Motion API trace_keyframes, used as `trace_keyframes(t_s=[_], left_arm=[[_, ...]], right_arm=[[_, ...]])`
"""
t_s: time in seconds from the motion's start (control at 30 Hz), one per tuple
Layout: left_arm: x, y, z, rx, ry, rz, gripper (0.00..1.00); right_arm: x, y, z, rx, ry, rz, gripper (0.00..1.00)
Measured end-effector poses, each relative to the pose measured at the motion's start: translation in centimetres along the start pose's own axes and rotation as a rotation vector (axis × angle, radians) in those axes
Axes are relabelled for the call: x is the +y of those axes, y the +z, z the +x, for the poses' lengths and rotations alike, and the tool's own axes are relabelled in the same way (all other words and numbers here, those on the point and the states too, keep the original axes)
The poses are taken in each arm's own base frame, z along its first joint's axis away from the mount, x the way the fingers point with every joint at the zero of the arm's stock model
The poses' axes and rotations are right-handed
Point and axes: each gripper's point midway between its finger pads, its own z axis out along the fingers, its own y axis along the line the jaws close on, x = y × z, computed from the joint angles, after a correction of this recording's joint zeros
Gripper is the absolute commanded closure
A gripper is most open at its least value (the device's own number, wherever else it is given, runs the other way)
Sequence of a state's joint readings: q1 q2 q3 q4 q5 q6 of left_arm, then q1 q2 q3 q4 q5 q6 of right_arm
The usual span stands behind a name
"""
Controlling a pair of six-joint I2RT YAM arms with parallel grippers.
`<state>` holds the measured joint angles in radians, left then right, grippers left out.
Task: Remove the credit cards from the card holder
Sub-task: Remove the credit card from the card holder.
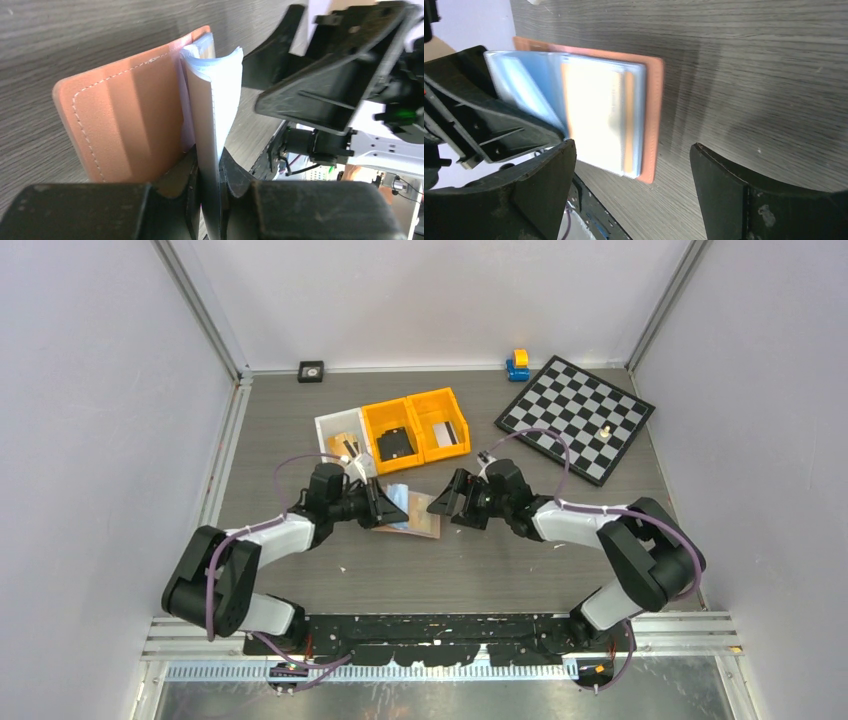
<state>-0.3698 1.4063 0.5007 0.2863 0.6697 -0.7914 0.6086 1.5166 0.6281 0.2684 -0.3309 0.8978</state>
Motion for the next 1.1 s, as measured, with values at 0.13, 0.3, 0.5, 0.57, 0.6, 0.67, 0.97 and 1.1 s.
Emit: trace_keyframes(t_s=[0.13,0.3,0.5,0.57,0.6,0.67,0.97,1.1], left_arm=[[-1.4,-1.0,-1.3,-0.059,0.006,0.063,0.85],[-2.3,-2.1,-1.8,-0.101,-0.018,0.135,0.86],[-4.1,-2.6,-2.1,-0.113,-0.020,0.221,0.86],[-4.6,-2.8,-2.2,-0.115,-0.013,0.245,0.86],[-4.9,-2.9,-2.3,-0.117,-0.012,0.256,0.86],[-5.2,-3.0,-2.4,-0.118,-0.008,0.269,0.86],[-5.0,-2.9,-2.2,-0.110,-0.005,0.269,0.70],[-4.3,-3.1,-2.2,-0.112,-0.003,0.224,0.48]], right_arm=[[0.1,0.9,0.6,0.031,0.040,-0.036,0.11],[0.6,1.1,1.3,0.055,0.073,-0.093,0.10],[3.1,0.4,1.1,0.040,0.077,-0.237,0.15],[4.0,0.1,1.0,0.038,0.078,-0.284,0.26],[4.5,-0.1,0.9,0.036,0.077,-0.310,0.32],[5.4,-0.4,0.7,0.029,0.075,-0.358,0.44],[7.6,-1.8,0.1,0.001,0.036,-0.453,0.99],[6.7,-2.1,0.1,-0.020,0.002,-0.382,1.00]])
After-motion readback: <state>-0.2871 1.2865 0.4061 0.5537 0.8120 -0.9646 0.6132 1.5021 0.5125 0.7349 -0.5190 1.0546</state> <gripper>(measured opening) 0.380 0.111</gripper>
